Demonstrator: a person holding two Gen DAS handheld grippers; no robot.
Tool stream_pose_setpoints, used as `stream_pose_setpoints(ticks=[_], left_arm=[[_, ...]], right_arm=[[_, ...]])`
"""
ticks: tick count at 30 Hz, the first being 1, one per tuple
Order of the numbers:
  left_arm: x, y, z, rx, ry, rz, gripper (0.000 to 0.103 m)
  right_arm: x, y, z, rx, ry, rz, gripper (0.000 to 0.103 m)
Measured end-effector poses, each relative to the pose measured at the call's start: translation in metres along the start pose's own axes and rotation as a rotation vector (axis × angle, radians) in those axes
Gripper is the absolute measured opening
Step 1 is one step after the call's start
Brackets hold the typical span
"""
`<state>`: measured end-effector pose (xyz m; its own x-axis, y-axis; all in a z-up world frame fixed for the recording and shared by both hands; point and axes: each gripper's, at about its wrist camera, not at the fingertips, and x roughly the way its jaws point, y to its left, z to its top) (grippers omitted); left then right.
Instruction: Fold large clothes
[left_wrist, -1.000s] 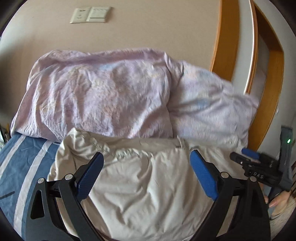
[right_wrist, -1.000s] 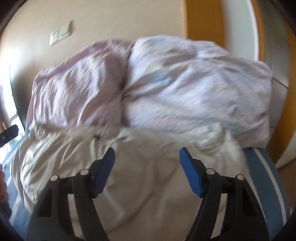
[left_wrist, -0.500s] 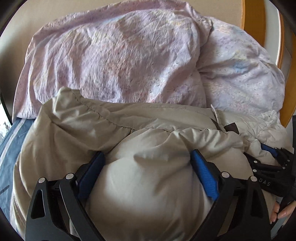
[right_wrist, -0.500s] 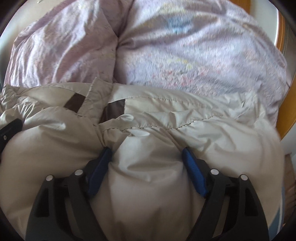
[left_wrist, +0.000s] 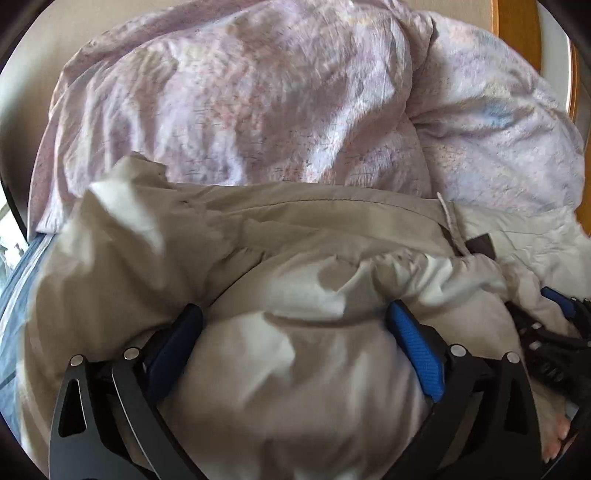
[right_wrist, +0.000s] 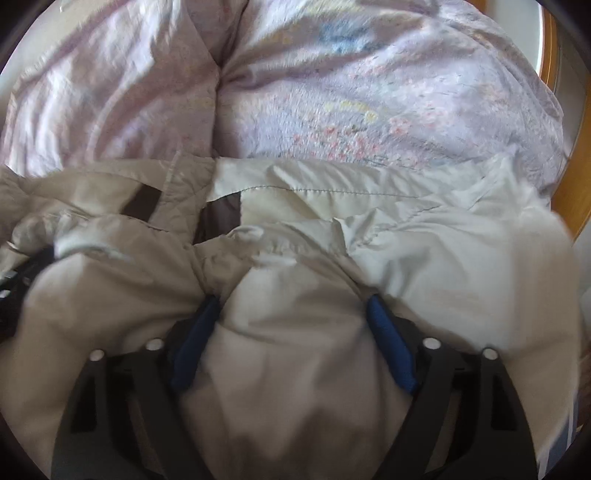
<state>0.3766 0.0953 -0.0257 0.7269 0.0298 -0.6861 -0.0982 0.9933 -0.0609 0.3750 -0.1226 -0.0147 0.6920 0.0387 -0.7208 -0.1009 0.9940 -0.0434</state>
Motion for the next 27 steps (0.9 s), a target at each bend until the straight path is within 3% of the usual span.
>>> stream_pose_setpoints(ticks=[2, 5, 8, 13, 17, 27], left_arm=[[-0.024, 0.009, 0.004, -0.021, -0.038, -0.034, 0.101], [-0.047, 0.022, 0.018, -0.021, -0.117, 0.006, 0.101], [-0.044, 0.034, 0.031, -0.018, -0.117, 0.07, 0.101], [-0.023, 0.047, 0.034, -0.021, -0.093, 0.162, 0.101], [-0.001, 0.062, 0.03, -0.058, -0.036, 0.207, 0.1], [0.035, 0.086, 0.021, -0.166, 0.018, 0.148, 0.102]], right_arm=[[-0.026, -0.022, 0.006, 0.046, -0.092, -0.004, 0.077], [-0.038, -0.063, 0.022, 0.138, -0.142, -0.073, 0.077], [-0.025, -0.101, 0.035, 0.201, -0.112, -0.116, 0.077], [-0.004, -0.119, 0.035, 0.172, -0.076, -0.192, 0.076], [0.036, -0.131, 0.028, 0.185, 0.035, -0.254, 0.076], [0.067, -0.147, 0.001, 0.266, 0.062, -0.224, 0.082]])
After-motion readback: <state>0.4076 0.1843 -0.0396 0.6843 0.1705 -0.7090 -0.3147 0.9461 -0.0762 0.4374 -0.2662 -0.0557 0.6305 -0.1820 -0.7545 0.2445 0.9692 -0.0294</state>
